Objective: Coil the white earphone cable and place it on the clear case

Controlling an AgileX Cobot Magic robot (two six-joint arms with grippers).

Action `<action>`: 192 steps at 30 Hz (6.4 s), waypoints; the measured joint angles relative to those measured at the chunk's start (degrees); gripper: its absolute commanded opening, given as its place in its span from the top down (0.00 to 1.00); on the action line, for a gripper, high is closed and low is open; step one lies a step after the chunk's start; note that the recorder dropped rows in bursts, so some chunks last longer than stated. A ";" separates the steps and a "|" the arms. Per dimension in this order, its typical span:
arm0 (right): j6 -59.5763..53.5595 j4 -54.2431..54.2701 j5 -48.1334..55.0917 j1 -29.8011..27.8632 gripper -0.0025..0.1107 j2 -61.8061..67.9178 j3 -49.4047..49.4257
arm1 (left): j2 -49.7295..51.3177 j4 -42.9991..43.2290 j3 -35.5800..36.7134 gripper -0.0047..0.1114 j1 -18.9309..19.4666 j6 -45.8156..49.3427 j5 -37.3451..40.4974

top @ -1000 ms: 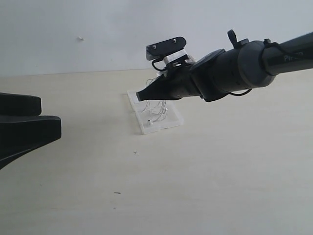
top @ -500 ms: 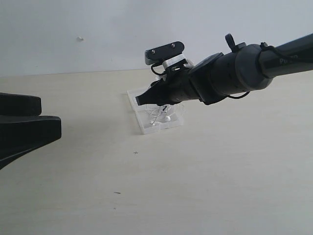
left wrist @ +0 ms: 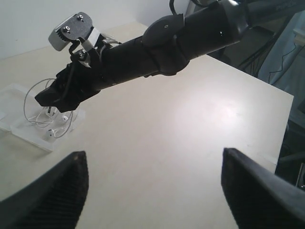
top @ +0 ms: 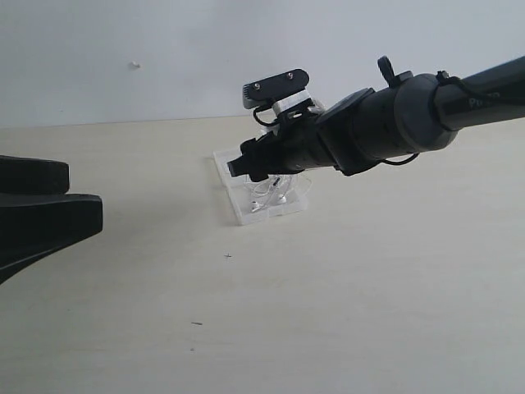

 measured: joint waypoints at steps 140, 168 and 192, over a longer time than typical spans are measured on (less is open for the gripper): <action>23.33 25.65 -1.27 0.00 0.98 -88.95 57.25 | -40.70 -0.20 2.15 0.95 0.87 12.13 24.98; 23.38 25.65 -1.27 0.00 0.98 -88.95 57.25 | -47.74 -0.02 21.95 0.95 0.87 4.02 46.93; 23.38 25.65 -1.27 0.00 0.98 -88.95 57.25 | -47.74 -43.75 25.16 0.95 0.87 48.76 42.40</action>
